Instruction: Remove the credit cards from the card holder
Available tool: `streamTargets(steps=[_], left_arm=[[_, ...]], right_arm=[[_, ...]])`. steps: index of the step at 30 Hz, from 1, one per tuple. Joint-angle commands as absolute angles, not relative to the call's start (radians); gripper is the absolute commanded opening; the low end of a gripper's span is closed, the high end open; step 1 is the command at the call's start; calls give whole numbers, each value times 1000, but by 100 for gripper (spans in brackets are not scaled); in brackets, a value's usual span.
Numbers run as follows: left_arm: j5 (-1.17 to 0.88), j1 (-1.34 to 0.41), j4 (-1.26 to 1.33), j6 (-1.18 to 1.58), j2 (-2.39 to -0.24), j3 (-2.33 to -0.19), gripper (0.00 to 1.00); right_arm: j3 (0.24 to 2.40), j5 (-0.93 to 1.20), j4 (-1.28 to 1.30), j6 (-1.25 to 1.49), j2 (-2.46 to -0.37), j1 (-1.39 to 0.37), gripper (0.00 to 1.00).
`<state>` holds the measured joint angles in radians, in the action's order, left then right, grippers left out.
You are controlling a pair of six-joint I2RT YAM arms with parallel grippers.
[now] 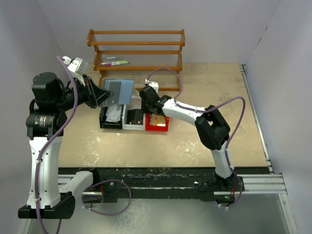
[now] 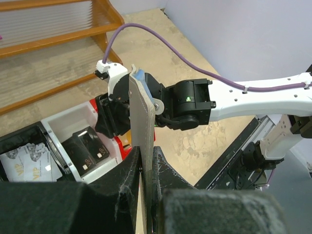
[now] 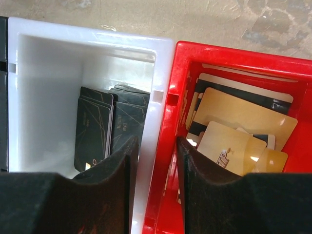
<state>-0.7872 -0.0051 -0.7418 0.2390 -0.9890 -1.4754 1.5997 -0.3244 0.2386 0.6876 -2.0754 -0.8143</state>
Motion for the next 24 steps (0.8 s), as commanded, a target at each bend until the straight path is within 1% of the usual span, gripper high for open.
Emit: streamTargets(steps=[1, 5, 8, 13, 16, 18, 20, 22, 24], left_arm=[[-816, -6, -736, 205, -976, -1518, 0], [-830, -6, -735, 207, -974, -1507, 0], [-842, -6, -729, 214, -974, -1502, 0], [-862, -6, -717, 227, -972, -1487, 0], [-893, -7, -716, 238, -972, -1474, 0], [-926, -6, -713, 244, -972, -1460, 0], [-952, -6, -708, 251, -971, -1446, 0], [-974, -6, -707, 253, -972, -1430, 0], [-1008, -6, -709, 252, -971, -1415, 0]], right_arm=[[1608, -382, 284, 731, -2050, -812, 34], [1529, -415, 273, 758, -1997, -799, 26], [1472, -424, 257, 763, -1954, -786, 24], [1370, -449, 249, 801, -1861, -754, 18], [1300, -447, 221, 807, -1817, -729, 17], [1274, -437, 218, 802, -1799, -707, 18], [1253, -422, 213, 789, -1776, -691, 20], [1249, -407, 211, 767, -1742, -683, 27], [1262, -385, 222, 746, -1699, -683, 35]])
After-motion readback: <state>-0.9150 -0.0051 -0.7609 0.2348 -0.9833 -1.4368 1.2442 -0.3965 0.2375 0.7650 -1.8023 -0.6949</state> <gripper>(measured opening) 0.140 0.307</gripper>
